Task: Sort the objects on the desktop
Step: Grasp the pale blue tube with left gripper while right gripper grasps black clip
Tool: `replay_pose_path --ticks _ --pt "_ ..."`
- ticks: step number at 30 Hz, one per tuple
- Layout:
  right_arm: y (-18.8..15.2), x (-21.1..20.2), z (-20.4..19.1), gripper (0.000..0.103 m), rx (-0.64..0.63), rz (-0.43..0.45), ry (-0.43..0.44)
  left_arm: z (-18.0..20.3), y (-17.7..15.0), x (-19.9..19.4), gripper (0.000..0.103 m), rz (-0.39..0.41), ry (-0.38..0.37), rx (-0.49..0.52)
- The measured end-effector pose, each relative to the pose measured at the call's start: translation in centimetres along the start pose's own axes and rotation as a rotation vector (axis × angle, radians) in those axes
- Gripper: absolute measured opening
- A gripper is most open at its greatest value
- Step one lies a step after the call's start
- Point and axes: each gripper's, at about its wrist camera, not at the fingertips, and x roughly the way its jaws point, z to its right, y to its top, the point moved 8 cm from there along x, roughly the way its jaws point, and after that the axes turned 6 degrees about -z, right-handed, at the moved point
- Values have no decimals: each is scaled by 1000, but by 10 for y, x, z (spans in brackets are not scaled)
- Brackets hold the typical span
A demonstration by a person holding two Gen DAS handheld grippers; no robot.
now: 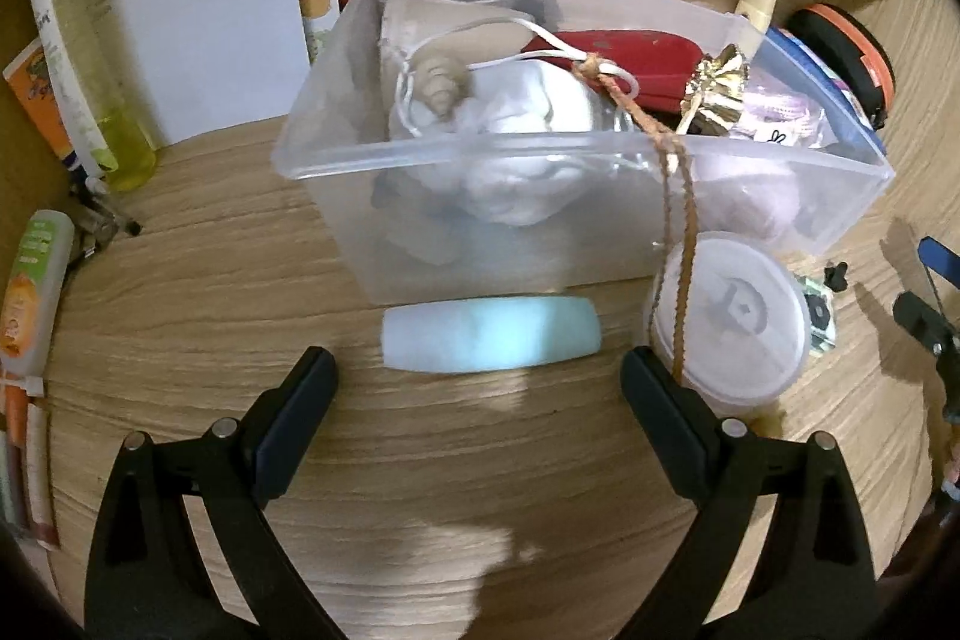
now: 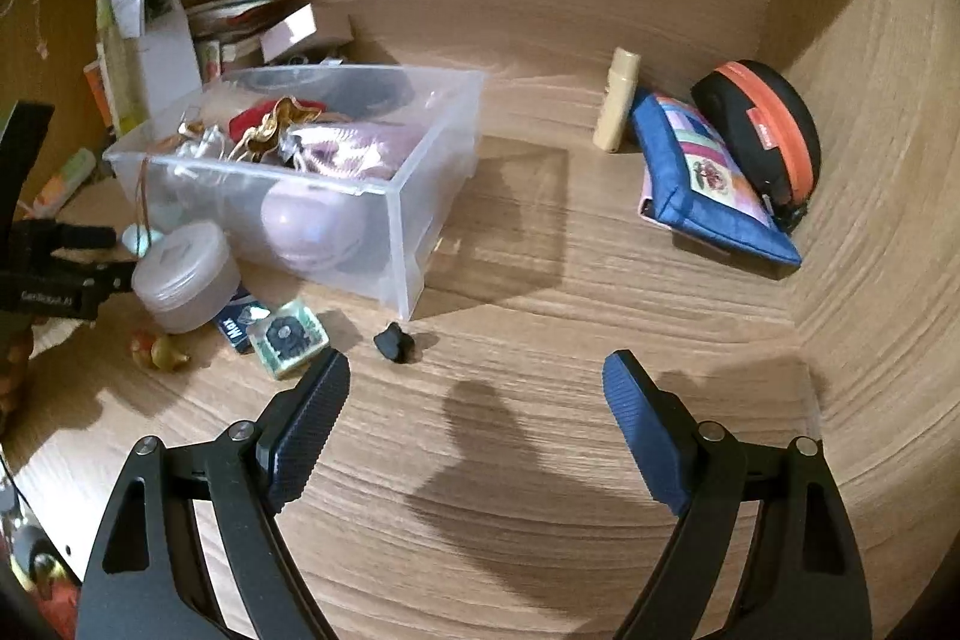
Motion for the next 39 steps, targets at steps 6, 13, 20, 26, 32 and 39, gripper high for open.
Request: replay_pose_path --ticks 6,13,20,26,32,39 --pt "-4 7 -14 85 -82 -7 17 0 3 4 97 9 49 -9" --pt "3 26 -17 60 -70 -59 66 -4 6 3 87 28 62 -18" --pt "6 44 -27 38 -78 -102 109 1 8 1 73 43 48 -7" --pt "7 49 -34 24 -91 -112 116 2 8 1 73 45 42 -8" --pt "9 52 -38 16 -93 -116 142 -3 9 -1 72 46 13 -39" --pt "10 51 -46 14 -100 -117 171 -6 8 -8 72 67 -31 -47"
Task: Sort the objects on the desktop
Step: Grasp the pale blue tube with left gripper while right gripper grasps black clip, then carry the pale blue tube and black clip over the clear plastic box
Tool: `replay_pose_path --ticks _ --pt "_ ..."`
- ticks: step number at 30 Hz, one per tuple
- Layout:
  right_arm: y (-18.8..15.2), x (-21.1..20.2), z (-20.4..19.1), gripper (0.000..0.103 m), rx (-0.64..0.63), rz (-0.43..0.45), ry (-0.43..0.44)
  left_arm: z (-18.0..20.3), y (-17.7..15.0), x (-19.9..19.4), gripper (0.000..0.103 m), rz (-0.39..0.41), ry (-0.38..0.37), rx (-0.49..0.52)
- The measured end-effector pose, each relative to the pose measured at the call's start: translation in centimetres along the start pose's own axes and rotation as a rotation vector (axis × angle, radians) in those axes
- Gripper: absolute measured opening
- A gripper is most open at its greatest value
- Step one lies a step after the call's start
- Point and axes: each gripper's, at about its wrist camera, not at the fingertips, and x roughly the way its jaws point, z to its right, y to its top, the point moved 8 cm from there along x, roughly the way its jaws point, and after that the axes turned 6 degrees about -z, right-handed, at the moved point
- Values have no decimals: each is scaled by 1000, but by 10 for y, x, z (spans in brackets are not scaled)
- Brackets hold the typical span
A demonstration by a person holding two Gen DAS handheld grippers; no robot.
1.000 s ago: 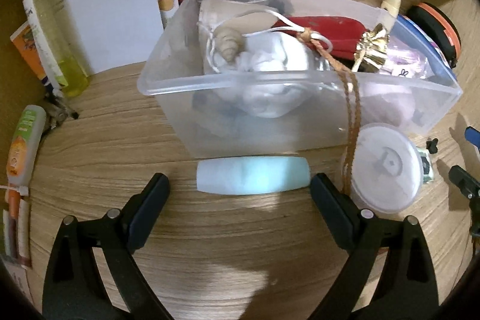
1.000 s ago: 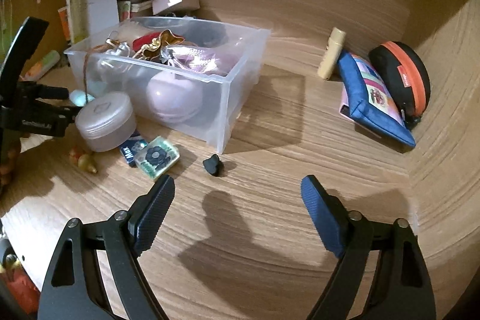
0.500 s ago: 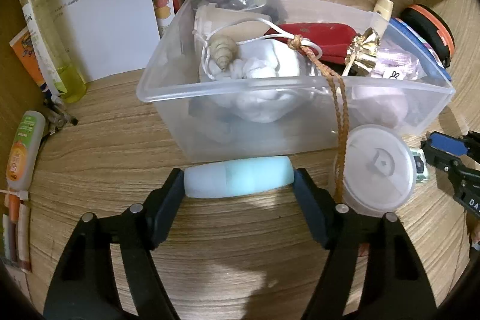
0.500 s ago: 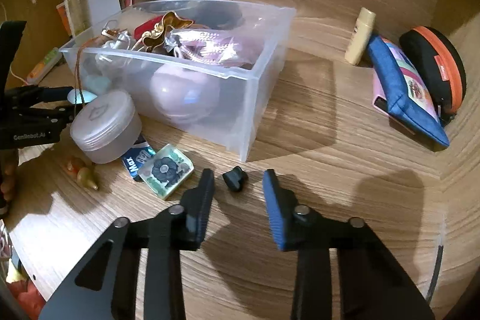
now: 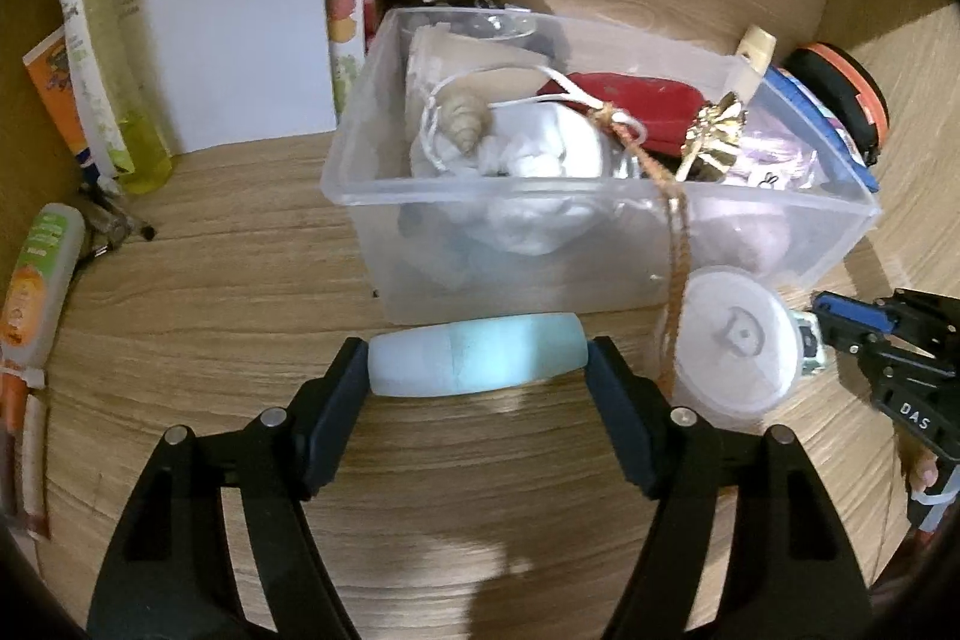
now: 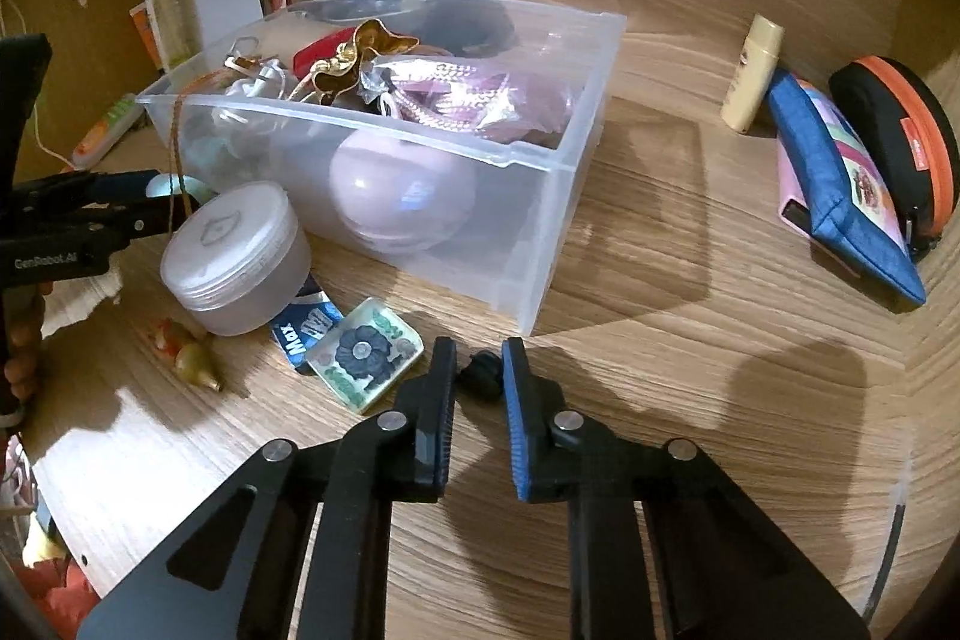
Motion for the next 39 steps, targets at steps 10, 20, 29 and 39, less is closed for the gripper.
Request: replay_pose_path --ticks 10,20,29,39 --pt "1 -32 -7 13 41 75 48 -6 -8 -28 73 60 -1 -7" --pt "17 -85 -25 13 -6 198 51 -4 4 -71 73 166 -88 -26" --pt "33 -97 -30 13 -4 252 57 -7 15 -90 73 213 -103 -18" --pt "57 -112 -14 13 66 331 62 -11 28 -102 73 252 -107 -11"
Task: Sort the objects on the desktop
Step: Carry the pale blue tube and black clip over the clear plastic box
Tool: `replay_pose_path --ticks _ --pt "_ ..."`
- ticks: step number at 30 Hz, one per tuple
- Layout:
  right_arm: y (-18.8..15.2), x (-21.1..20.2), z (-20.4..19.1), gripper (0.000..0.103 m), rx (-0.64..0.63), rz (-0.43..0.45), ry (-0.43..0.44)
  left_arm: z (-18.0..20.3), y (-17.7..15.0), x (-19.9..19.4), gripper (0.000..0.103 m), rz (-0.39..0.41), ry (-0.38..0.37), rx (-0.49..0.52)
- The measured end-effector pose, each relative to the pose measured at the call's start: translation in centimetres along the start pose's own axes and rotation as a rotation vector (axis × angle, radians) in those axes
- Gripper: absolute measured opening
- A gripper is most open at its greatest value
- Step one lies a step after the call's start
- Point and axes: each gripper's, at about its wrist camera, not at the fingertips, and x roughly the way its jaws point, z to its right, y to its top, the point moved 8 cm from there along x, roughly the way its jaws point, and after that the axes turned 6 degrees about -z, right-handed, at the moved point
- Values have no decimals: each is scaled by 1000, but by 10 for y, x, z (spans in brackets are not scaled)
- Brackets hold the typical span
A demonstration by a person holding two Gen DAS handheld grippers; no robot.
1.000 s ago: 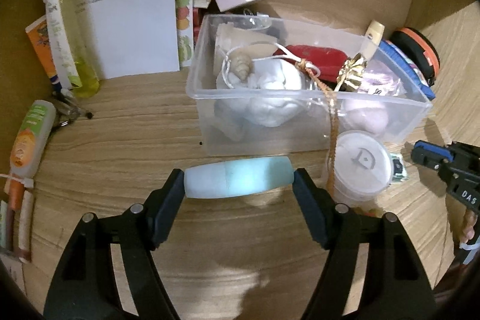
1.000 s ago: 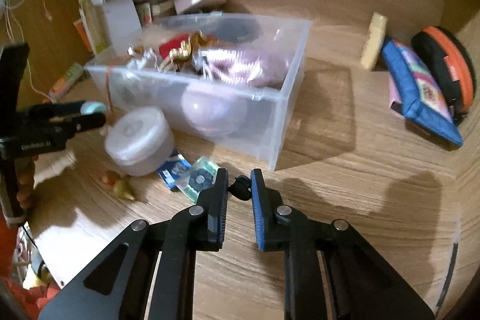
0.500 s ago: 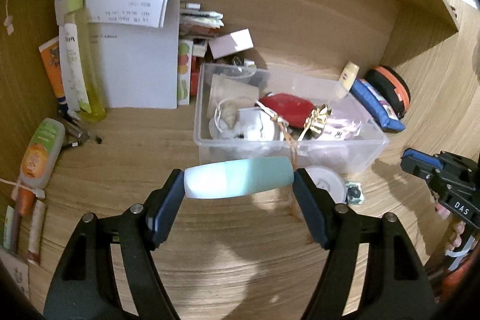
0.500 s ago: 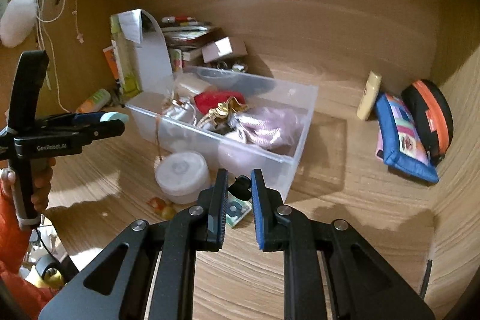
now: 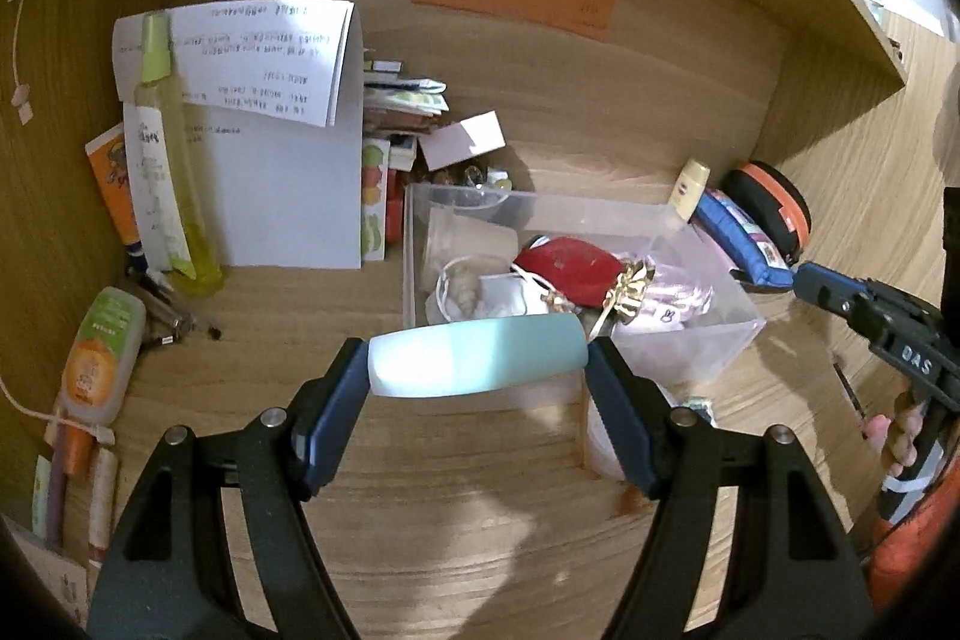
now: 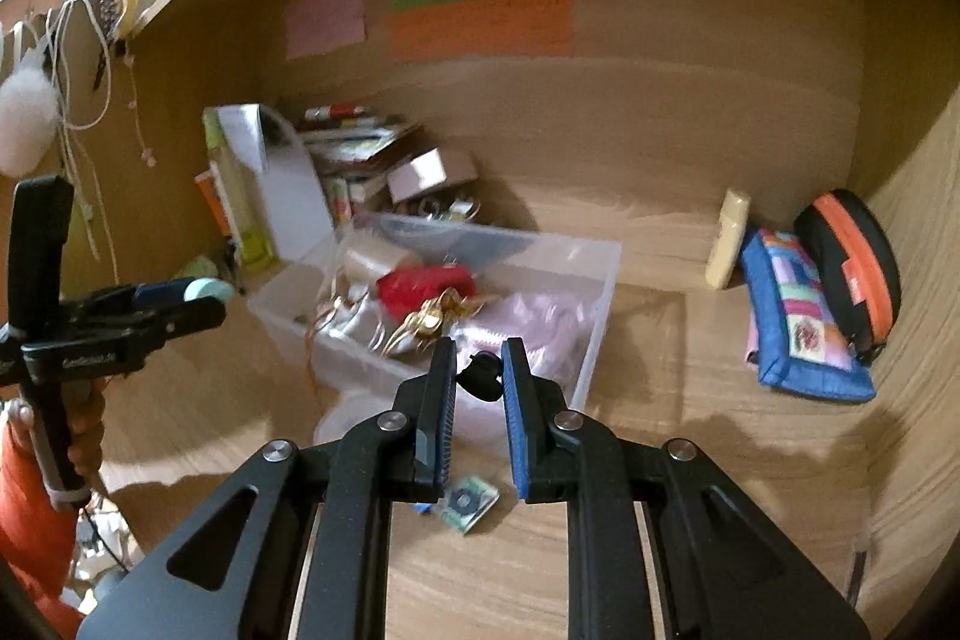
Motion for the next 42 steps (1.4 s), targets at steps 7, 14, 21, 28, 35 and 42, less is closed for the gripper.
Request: replay_pose_path --ticks 7,14,21,28,35,42 --pt "17 1 13 14 29 33 -2 -3 9 0 73 8 8 4" --pt "20 14 18 14 23 2 -14 -1 17 7 73 13 9 4" --pt "6 42 25 14 41 -80 -4 5 13 30 73 -35 -13 -1" --pt "2 55 23 14 26 -101 6 13 12 50 73 -71 -9 28" --pt "-3 66 24 14 13 -126 -3 15 13 64 73 -101 -22 30" --pt "-7 70 22 14 -18 -139 -38 18 13 73 73 -111 -20 41"
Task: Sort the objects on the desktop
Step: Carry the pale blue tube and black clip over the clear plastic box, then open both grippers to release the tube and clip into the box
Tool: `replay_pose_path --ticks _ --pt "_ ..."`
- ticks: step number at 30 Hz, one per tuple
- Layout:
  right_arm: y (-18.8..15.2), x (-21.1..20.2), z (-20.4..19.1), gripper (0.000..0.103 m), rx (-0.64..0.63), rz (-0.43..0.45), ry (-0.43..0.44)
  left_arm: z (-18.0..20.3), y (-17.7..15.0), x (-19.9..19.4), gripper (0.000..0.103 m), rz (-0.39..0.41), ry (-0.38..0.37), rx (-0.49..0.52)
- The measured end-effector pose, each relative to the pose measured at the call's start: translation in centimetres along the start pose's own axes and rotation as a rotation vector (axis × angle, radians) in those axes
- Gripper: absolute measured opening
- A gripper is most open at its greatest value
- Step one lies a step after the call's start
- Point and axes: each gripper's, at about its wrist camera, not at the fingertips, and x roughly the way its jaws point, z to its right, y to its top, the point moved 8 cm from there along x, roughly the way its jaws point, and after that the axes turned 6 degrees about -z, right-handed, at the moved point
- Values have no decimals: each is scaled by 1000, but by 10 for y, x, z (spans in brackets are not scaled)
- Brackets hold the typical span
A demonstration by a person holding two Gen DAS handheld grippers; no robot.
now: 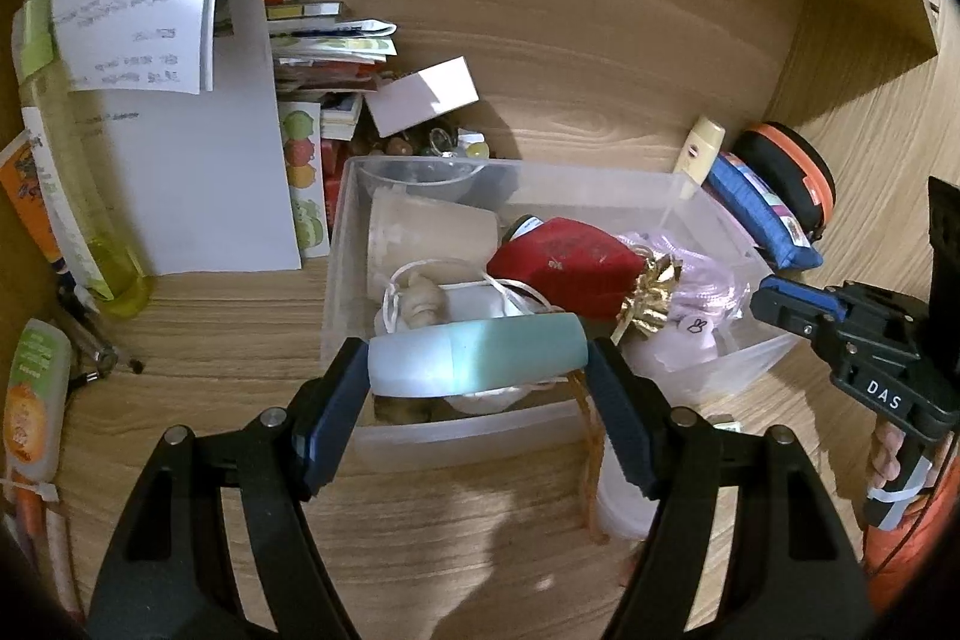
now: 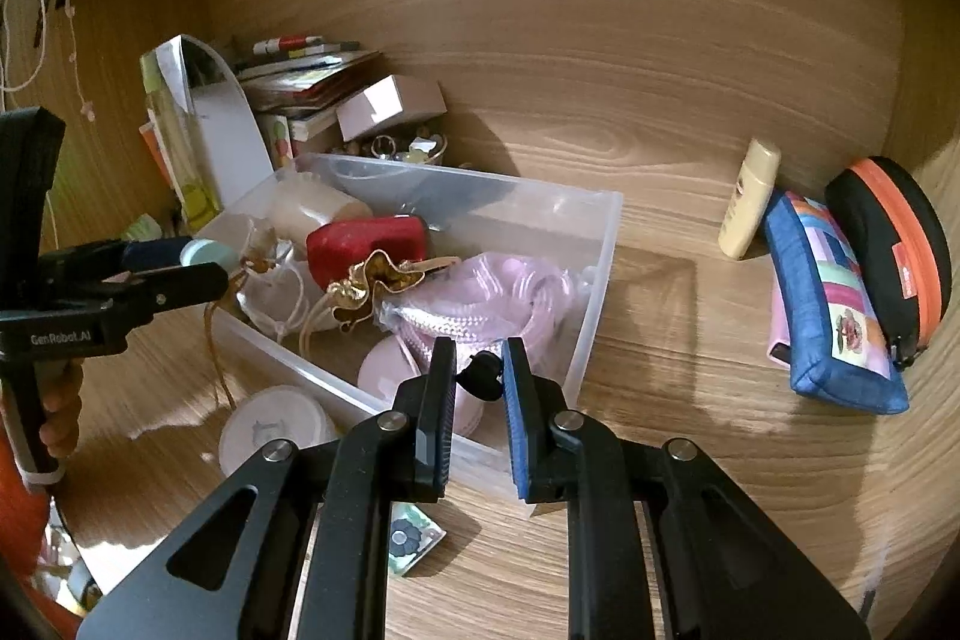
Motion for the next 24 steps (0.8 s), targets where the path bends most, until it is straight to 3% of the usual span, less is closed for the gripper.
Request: replay_pose_path --ticks 15,24 --pt "-2 2 -8 15 -29 -8 -51 5 -2 1 73 -8 23 38" --pt "2 -7 -14 45 -41 16 -90 8 -1 -11 76 5 20 46"
